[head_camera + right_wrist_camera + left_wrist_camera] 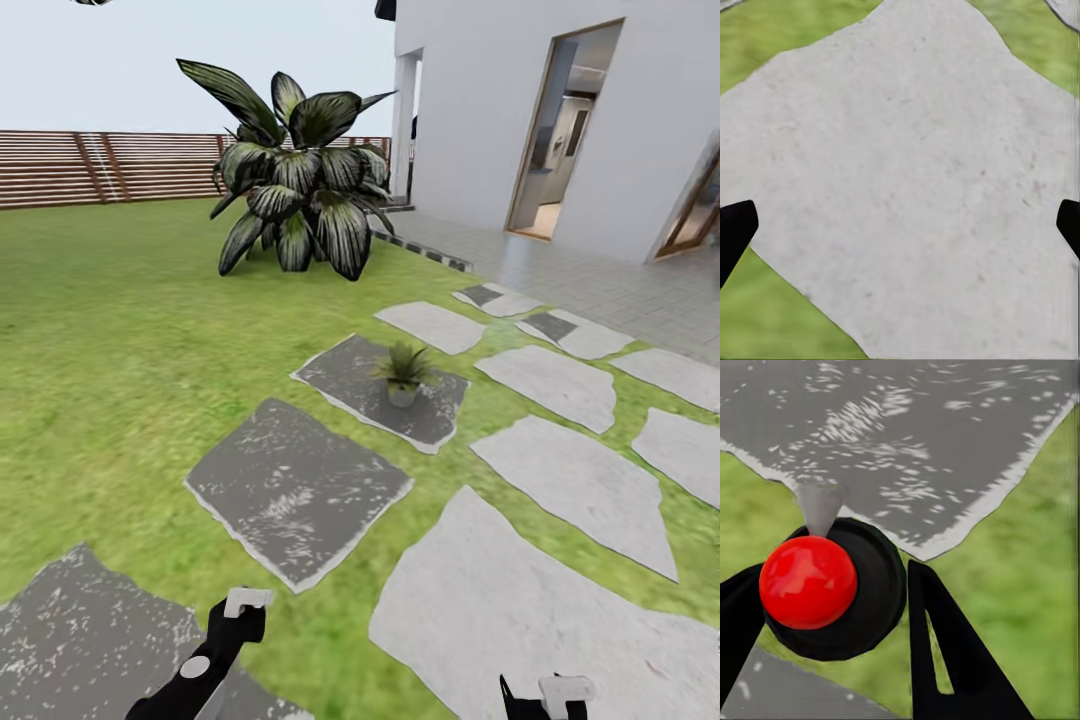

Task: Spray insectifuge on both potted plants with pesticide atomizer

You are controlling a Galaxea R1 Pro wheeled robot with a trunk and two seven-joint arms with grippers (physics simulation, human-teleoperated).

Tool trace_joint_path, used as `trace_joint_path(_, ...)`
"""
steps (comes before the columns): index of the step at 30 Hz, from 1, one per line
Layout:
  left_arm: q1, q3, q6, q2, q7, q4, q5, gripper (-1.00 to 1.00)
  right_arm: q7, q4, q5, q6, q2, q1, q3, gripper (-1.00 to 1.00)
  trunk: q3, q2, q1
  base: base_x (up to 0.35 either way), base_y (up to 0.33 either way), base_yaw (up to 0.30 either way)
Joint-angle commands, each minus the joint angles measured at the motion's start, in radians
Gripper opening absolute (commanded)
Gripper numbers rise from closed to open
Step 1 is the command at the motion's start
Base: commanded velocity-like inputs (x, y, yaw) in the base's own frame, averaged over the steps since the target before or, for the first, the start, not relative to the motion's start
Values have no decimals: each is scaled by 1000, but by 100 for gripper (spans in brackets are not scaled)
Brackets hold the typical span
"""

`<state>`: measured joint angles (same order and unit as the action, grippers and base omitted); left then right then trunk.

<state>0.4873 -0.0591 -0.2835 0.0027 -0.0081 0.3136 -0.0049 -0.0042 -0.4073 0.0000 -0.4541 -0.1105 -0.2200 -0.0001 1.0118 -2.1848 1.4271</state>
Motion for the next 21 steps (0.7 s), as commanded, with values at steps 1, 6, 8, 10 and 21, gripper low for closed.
trace_joint_path(1, 1, -2, -3, 0, 0, -1, -1, -100, 0, 1, 0, -3, 0, -1, 0, 100, 1, 0, 0, 338, 0, -188)
trace_joint_path(6, 1, -2, -3, 0, 0, -1, 0, -100, 0, 1, 0, -3, -1, 0, 0, 100, 1, 0, 0, 338, 0, -62)
trace_joint_path(8, 1, -2, -3, 0, 0, -1, -1, -100, 0, 1, 0, -3, 0, -1, 0, 100, 1, 0, 0, 338, 0, -12)
trace_joint_path(10, 1, -2, -3, 0, 0, -1, -1, -100, 0, 1, -1, -3, 0, -1, 0, 100, 1, 0, 0, 338, 0, -4)
trace_joint_path(21, 1, -2, -3, 1, 0, -1, -1, -100, 0, 0, -1, -3, 0, 0, 0, 100, 1, 0, 0, 338, 0, 0)
